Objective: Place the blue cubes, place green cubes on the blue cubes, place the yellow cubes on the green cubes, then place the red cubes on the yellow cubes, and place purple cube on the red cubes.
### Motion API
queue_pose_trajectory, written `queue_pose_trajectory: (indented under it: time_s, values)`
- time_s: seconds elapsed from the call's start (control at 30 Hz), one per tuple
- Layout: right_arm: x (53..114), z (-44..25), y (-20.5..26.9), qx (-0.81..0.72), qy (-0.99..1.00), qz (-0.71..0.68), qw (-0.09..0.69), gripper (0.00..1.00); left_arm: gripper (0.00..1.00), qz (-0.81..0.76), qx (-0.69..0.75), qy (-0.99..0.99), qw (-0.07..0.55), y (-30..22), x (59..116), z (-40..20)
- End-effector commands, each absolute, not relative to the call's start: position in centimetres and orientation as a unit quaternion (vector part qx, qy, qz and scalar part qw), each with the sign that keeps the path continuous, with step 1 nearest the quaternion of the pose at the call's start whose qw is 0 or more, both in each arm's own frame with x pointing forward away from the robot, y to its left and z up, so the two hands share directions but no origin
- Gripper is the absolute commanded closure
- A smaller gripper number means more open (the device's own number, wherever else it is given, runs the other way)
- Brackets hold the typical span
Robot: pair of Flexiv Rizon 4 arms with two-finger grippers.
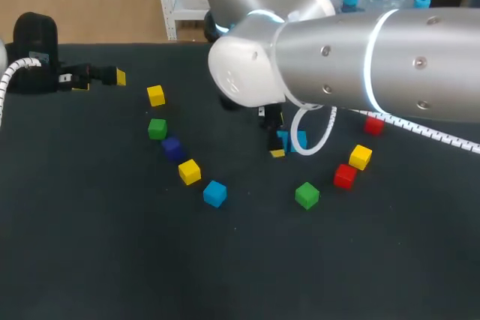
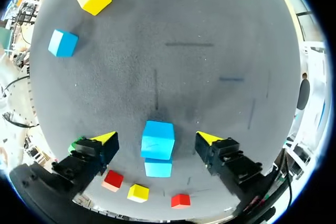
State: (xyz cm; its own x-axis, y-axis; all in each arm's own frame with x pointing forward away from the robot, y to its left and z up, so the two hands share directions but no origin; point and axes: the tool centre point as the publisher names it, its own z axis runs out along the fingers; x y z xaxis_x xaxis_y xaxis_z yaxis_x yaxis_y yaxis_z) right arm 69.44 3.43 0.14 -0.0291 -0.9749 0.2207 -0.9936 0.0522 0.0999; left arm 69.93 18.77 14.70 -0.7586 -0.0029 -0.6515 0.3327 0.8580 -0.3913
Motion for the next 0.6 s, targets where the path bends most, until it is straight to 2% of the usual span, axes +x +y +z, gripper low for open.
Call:
queue_pose_trajectory:
  time_s: [0.03, 0.1, 0.17, 0.2, 0.4, 0.6]
  values:
    - [69.28, 0.09, 3.65, 0.688, -0.715, 0.045, 0.116, 0.00, 0.00, -0.246, 0.090, 0.906, 0.333, 18.60, 69.95, 14.86]
    - [69.25, 0.11, 3.71, 0.689, -0.714, 0.045, 0.116, 0.27, 0.00, -0.246, 0.090, 0.906, 0.333, 18.60, 69.95, 14.86]
    - [69.23, 0.13, 3.78, 0.690, -0.713, 0.046, 0.116, 0.47, 0.00, -0.246, 0.090, 0.906, 0.333, 18.60, 69.95, 14.86]
    - [69.22, 0.13, 3.80, 0.690, -0.713, 0.046, 0.116, 0.53, 0.00, -0.246, 0.090, 0.906, 0.333, 18.60, 69.95, 14.86]
    - [69.13, 0.16, 3.95, 0.692, -0.711, 0.046, 0.116, 0.72, 0.00, -0.246, 0.090, 0.906, 0.333, 18.60, 69.95, 14.86]
    - [69.08, 0.16, 4.03, 0.694, -0.709, 0.040, 0.117, 0.72, 0.00, -0.246, 0.090, 0.906, 0.333, 18.60, 69.95, 14.86]
